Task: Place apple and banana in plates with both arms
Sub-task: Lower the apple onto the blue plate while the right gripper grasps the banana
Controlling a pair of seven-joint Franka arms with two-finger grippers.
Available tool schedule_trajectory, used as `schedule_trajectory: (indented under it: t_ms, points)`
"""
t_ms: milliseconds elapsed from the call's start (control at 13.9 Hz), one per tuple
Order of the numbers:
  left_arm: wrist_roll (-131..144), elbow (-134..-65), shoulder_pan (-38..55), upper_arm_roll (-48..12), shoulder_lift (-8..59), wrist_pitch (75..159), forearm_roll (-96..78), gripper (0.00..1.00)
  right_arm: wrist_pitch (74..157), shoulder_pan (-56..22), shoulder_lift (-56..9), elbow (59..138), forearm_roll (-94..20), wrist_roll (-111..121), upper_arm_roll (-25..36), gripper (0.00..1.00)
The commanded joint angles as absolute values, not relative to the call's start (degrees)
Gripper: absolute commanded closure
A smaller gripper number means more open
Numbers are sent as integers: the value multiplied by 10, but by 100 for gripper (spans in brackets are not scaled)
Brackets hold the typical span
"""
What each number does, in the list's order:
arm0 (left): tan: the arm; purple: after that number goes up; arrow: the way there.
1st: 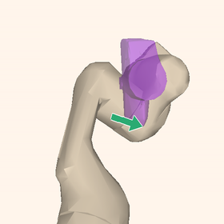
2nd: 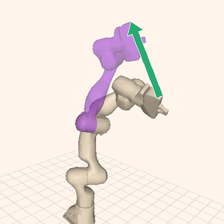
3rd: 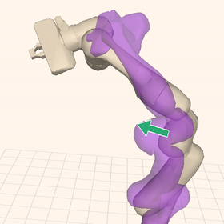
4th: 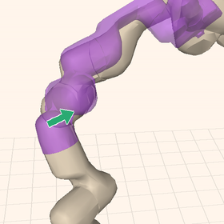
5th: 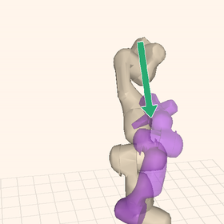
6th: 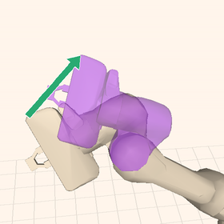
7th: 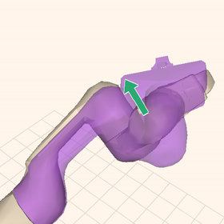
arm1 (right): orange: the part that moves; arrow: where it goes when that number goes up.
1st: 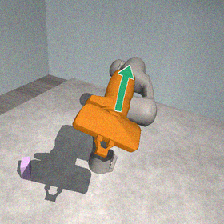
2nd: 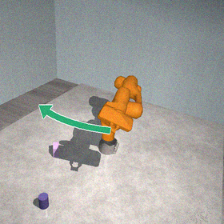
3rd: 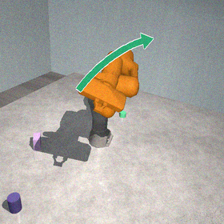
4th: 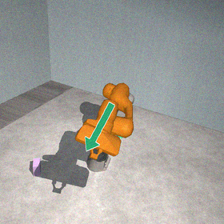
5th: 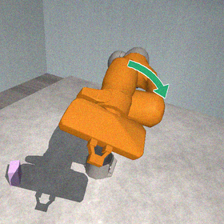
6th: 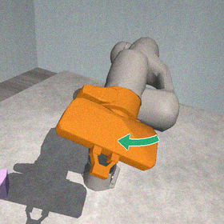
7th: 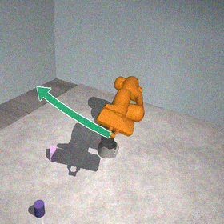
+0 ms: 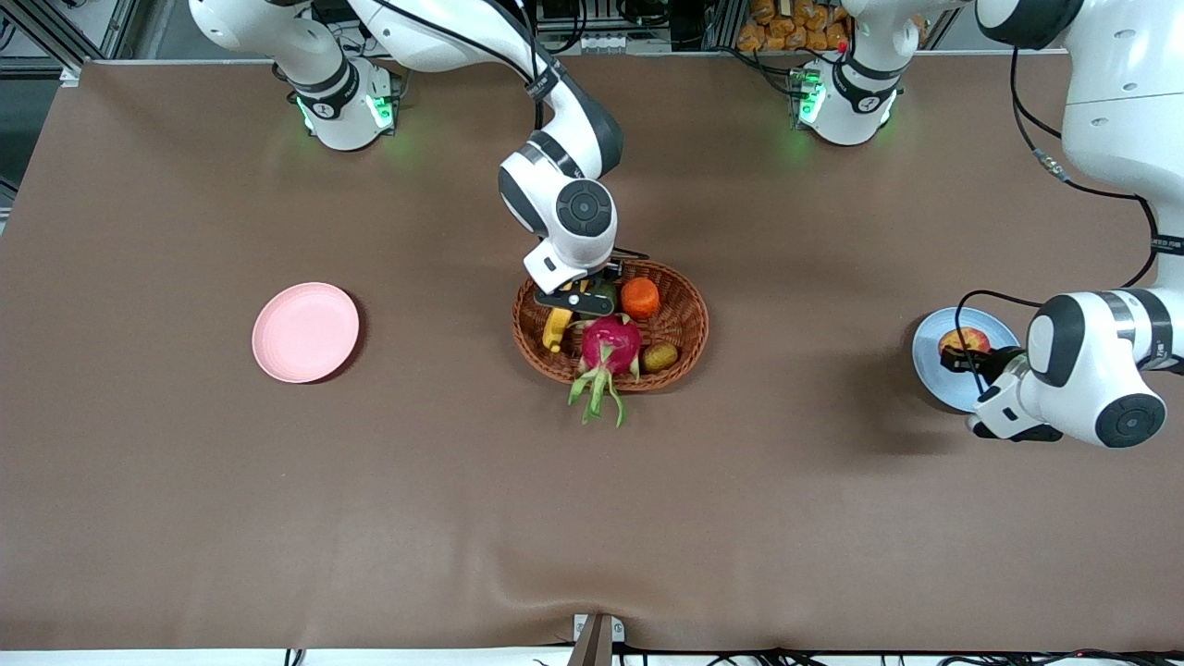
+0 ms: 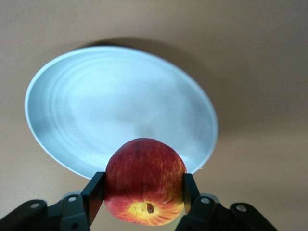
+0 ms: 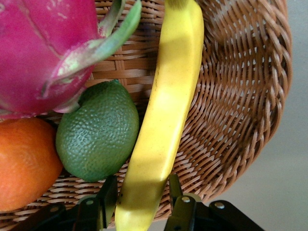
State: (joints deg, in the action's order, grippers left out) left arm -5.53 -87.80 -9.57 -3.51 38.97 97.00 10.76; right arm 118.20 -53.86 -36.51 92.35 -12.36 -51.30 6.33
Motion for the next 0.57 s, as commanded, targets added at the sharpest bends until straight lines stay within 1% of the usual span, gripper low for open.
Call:
schedule_trajectory:
  t_ms: [0, 72, 215, 287, 359, 430, 502]
  points:
    - [-69, -884, -102, -40, 388, 976, 127, 62, 1187, -547, -373, 919, -122, -526, 69, 60]
    - [-70, -884, -104, -40, 391, 984, 127, 60, 1187, -546, -373, 919, -122, -526, 69, 69]
    - [-77, -889, -105, -40, 391, 997, 128, 60, 1184, -544, -372, 918, -122, -525, 69, 83]
    - [-78, -889, -105, -40, 393, 999, 129, 58, 1181, -541, -371, 918, -123, -525, 69, 87]
    - [-78, -889, -105, -40, 397, 1006, 136, 52, 1180, -541, -370, 917, -123, -524, 69, 88]
    - [-80, -892, -112, -40, 400, 1015, 142, 49, 1180, -539, -368, 913, -123, -520, 69, 90]
    - [-89, -897, -119, -40, 399, 1025, 142, 48, 1171, -538, -365, 911, -123, -519, 69, 91]
